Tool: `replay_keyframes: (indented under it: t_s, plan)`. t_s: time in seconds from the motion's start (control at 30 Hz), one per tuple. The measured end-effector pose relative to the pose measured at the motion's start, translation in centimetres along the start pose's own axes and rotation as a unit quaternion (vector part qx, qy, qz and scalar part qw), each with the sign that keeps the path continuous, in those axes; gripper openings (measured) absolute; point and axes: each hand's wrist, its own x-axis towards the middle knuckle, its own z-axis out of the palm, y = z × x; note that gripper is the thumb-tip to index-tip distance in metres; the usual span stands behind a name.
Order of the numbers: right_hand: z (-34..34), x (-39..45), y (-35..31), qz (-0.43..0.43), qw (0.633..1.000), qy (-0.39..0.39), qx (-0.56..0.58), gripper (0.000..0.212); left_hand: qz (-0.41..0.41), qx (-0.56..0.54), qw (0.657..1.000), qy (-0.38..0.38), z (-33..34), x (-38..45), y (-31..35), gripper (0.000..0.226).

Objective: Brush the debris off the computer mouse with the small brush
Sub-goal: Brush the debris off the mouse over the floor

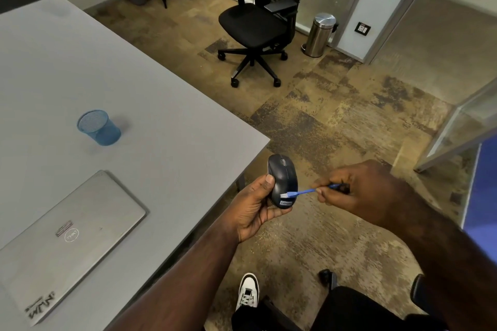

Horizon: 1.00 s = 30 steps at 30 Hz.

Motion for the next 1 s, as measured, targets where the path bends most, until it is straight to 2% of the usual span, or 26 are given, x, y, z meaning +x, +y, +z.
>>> replay_keyframes:
  t_s: [0.2, 0.33, 0.43, 0.53, 0.63, 0.7, 0.77, 0.83, 0.93, 1.0]
  plan:
    - [0.1, 0.7, 0.2, 0.032, 0.989, 0.142, -0.006, 0.022, -0.018, 0.01, 1.0, -0.018, 0.1, 0.1, -0.2, 0.043]
    - [0.4, 0.9, -0.2, 0.02, 0.997, 0.058, -0.041, 0.021, -0.02, 0.013, 1.0, -0.013, 0.1, 0.1, -0.1, 0.044]
    - [-0.4, 0.7, -0.4, 0.022, 1.0, 0.013, 0.003, 0.015, -0.02, 0.0, 1.0, -0.004, -0.3, 0.0, 0.0, 0.047]
    - [-0.7, 1.0, -0.2, 0.036, 0.998, 0.04, 0.018, 0.013, -0.021, -0.015, 1.0, 0.004, -0.6, 0.0, 0.1, 0.057]
    - [-0.1, 1.9, 0.1, 0.049, 0.996, 0.071, -0.008, 0.017, -0.026, -0.024, 0.999, -0.008, -0.6, 0.1, 0.0, 0.058]
    - [0.4, 2.4, 0.2, 0.065, 0.99, 0.121, -0.037, 0.022, -0.03, -0.033, 0.999, -0.015, -0.6, 0.2, -0.1, 0.057]
    - [0.4, 2.4, 0.1, 0.077, 0.985, 0.156, -0.018, 0.023, -0.031, -0.041, 0.999, -0.016, -0.7, 0.3, -0.1, 0.055]
    - [0.4, 2.0, -0.2, 0.062, 0.99, 0.128, -0.021, 0.021, -0.025, -0.044, 0.999, -0.015, -0.8, 0.4, 0.0, 0.053]
    - [0.2, 1.1, -0.2, 0.035, 0.998, 0.008, -0.06, 0.014, -0.012, -0.068, 0.998, -0.01, -1.5, 0.7, 0.1, 0.036]
    - [0.0, 0.5, -0.3, 0.033, 0.995, -0.079, -0.059, 0.011, -0.007, -0.091, 0.996, -0.004, -2.0, 0.8, 0.2, 0.039]
